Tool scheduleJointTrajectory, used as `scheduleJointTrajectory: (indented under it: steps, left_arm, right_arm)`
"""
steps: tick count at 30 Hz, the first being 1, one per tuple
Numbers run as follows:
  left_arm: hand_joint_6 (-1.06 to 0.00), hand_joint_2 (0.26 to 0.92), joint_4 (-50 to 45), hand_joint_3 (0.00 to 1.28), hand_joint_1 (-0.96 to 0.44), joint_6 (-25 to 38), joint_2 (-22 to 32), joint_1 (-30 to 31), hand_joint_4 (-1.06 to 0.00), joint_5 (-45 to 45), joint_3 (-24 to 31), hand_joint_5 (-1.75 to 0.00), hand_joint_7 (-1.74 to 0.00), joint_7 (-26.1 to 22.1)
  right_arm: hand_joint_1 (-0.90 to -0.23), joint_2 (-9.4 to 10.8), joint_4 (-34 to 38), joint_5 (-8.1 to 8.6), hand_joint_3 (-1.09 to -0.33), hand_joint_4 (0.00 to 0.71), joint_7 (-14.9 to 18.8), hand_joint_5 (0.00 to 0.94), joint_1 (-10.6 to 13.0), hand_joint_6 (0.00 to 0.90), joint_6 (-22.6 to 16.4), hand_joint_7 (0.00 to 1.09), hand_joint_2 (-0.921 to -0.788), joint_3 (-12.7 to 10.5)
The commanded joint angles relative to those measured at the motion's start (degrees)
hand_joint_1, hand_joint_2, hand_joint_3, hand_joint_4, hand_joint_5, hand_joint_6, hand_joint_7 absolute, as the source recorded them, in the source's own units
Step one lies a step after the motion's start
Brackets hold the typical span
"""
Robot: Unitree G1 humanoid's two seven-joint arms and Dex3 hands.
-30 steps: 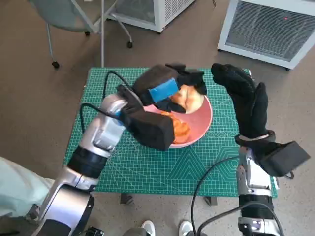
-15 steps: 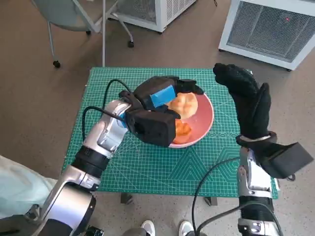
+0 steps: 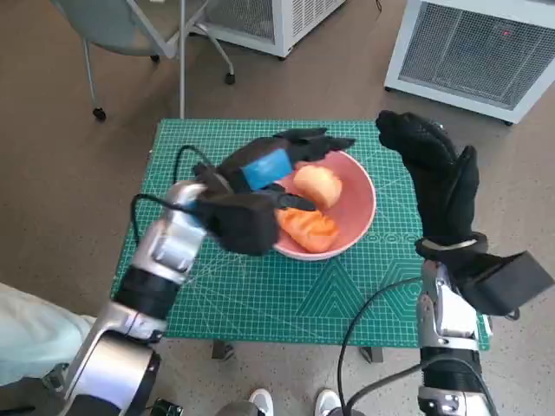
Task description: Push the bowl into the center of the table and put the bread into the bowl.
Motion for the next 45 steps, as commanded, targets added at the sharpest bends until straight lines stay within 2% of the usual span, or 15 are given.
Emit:
scheduleJointTrajectory:
  steps: [1,11,20,27,37,45]
  left_arm:
    - [-0.26,0.910,-3.24,0.00,-0.41,-0.48,0.73,1.88,-0.05,-6.88,4.09,0.00,0.00,-3.33]
    - [-0.25,0.920,-7.10,0.05,-0.44,-1.44,-0.98,5.15,-0.04,-19.03,11.14,0.00,0.00,-6.70]
    - [-0.28,0.921,-4.42,0.22,-0.50,-8.09,-8.44,7.90,-0.09,-26.99,16.16,-0.02,-0.01,-4.54]
    - [-0.28,0.921,-0.38,0.30,-0.52,-13.91,-12.30,8.61,-0.13,-26.32,17.28,-0.03,-0.02,-1.95]
    - [-0.26,0.921,3.58,0.40,-0.56,-20.78,-12.75,8.67,-0.14,-23.34,17.38,-0.02,-0.01,0.16]
    - [-0.24,0.921,4.66,0.43,-0.57,-23.02,-13.29,8.82,-0.13,-23.43,17.66,-0.01,0.00,1.19]
  right_arm:
    - [-0.683,0.44,-1.03,0.86,-0.696,0.178,-0.58,0.001,1.21,0.003,1.65,0.50,-0.921,-0.03]
    - [-0.698,0.45,-4.45,0.96,-0.669,0.179,-1.09,0.001,1.70,0.005,3.02,0.51,-0.921,0.34]
    - [-0.690,-0.16,-3.46,-0.09,-0.677,0.180,-1.08,0.001,-0.16,0.004,1.66,0.51,-0.921,0.41]
    - [-0.679,-0.39,-1.80,-1.22,-0.690,0.179,-1.13,0.000,-1.84,0.001,0.40,0.52,-0.921,0.60]
    - [-0.687,-0.17,-0.84,-2.00,-0.702,0.174,-1.55,0.000,-3.44,0.000,0.37,0.51,-0.921,1.29]
    - [-0.689,-0.47,-1.86,-2.51,-0.706,0.167,-2.21,0.000,-3.96,-0.001,1.17,0.51,-0.921,1.76]
